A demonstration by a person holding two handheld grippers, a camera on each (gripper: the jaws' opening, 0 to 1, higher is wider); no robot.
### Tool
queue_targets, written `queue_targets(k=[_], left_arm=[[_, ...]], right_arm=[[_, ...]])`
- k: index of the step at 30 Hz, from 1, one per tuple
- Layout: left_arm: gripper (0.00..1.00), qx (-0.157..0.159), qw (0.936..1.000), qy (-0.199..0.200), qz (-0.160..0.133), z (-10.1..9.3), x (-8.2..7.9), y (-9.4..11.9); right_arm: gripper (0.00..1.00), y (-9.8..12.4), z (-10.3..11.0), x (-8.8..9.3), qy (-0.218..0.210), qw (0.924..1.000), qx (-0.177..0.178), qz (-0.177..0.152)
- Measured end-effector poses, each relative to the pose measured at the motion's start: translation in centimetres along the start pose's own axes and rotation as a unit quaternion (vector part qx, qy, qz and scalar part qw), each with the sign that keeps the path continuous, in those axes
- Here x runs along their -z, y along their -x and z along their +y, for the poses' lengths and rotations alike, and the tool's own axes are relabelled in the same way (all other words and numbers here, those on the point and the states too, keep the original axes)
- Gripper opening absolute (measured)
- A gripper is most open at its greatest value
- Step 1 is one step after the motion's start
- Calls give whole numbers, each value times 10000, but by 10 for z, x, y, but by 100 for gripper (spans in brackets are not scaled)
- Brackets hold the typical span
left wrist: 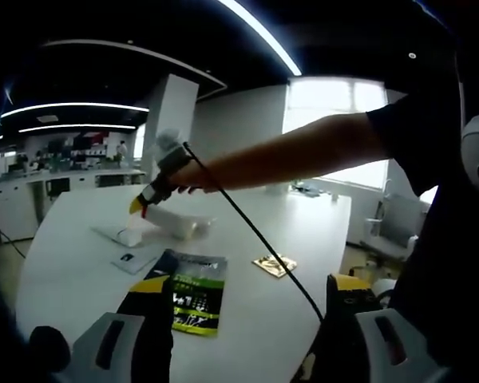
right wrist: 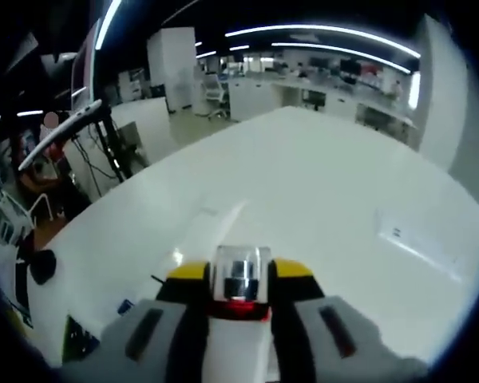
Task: Arrange the skincare products in the storage area until every visible bottle or jar stands upright without overlapping.
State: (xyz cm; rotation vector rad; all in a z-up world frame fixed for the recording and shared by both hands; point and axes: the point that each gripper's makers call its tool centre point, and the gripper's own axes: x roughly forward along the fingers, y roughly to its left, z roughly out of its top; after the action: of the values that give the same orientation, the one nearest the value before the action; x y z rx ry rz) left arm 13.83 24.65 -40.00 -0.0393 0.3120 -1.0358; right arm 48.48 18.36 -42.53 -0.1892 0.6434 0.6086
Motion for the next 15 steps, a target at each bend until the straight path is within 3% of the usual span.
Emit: queue_targets(k=[15], left_arm=[[79, 44, 10000, -43, 55, -8, -1, -3]], right_arm=[[27, 24, 7, -10, 182, 9988, -3, -448]])
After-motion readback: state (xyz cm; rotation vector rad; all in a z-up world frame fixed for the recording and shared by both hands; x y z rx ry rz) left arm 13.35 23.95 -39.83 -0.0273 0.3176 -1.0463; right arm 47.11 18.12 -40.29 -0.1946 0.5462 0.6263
